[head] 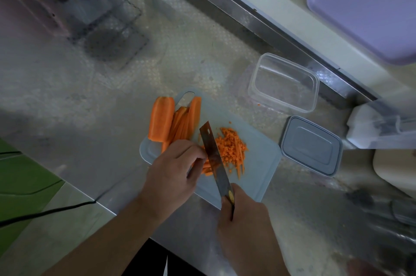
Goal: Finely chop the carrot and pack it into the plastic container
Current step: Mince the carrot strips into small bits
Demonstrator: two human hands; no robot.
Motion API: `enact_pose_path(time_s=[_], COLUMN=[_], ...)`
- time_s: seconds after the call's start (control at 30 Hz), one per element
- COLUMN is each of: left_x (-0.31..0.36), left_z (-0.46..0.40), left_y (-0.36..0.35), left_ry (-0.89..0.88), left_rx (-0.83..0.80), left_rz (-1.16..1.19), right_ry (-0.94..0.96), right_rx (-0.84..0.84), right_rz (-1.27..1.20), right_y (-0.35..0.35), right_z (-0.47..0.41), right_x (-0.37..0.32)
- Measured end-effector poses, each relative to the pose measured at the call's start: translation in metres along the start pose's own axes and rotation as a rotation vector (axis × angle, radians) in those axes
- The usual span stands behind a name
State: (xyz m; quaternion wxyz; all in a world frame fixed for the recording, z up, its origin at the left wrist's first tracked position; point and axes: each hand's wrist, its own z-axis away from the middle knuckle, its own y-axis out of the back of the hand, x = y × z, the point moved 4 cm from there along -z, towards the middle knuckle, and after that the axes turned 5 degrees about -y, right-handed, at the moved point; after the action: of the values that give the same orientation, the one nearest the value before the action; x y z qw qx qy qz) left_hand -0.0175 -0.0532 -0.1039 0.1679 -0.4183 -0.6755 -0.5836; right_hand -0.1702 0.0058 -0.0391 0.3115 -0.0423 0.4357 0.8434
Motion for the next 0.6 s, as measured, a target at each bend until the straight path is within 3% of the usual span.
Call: enact_pose_path(time_s=[0.6], left_x=[0.010], left_z=[-0.004], left_y=[0.001], left_ry=[0.017], left_rx=[-0.105], left_rz=[-0.085], right_ry=[-0.045], right_rx=[0.011], right_rz=[-0.017], right_y=[-0.018], right_z=[-0.004], right_x=[0.000])
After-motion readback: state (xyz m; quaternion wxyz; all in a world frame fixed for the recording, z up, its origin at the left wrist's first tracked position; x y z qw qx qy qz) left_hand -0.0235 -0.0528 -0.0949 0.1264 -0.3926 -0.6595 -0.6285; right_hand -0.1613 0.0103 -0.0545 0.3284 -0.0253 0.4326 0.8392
